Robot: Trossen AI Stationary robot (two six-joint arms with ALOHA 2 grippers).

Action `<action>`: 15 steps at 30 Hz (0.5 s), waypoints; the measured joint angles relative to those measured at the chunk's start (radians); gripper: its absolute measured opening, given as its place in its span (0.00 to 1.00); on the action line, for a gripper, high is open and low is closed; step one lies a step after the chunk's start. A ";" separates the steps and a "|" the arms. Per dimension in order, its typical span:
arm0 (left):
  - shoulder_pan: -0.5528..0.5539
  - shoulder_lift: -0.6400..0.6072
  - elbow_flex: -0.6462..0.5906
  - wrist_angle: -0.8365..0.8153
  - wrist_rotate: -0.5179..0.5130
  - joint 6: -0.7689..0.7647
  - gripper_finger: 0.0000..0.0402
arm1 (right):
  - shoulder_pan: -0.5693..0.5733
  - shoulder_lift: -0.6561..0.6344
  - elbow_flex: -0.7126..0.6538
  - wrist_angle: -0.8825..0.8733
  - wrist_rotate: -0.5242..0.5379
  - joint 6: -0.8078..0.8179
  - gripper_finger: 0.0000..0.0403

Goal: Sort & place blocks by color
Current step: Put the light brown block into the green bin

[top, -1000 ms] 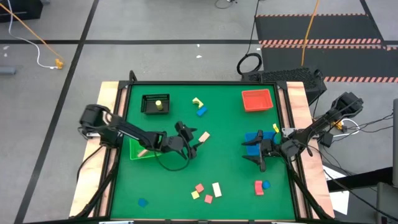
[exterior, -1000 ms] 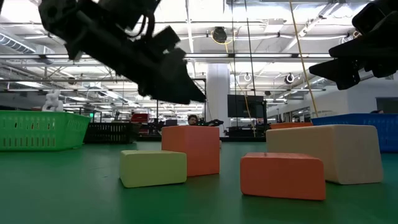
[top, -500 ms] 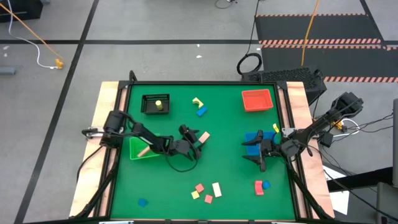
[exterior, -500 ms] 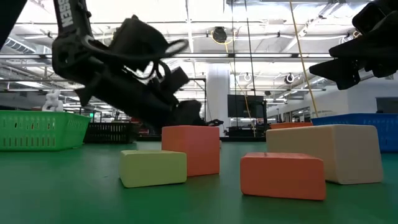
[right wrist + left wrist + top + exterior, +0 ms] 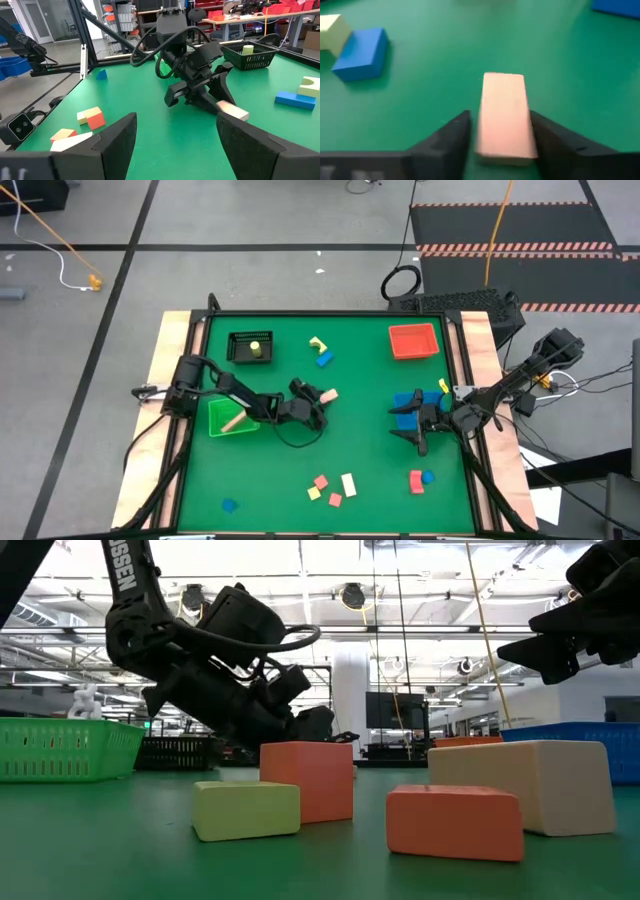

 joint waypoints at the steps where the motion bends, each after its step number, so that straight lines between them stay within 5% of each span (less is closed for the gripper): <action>1: 0.004 -0.001 0.000 -0.009 0.000 -0.017 0.35 | 0.000 0.000 0.000 0.001 0.000 0.000 0.66; 15: -0.055 -0.209 -0.005 -0.051 0.029 0.037 0.32 | 0.000 0.000 0.000 0.000 0.000 0.000 0.66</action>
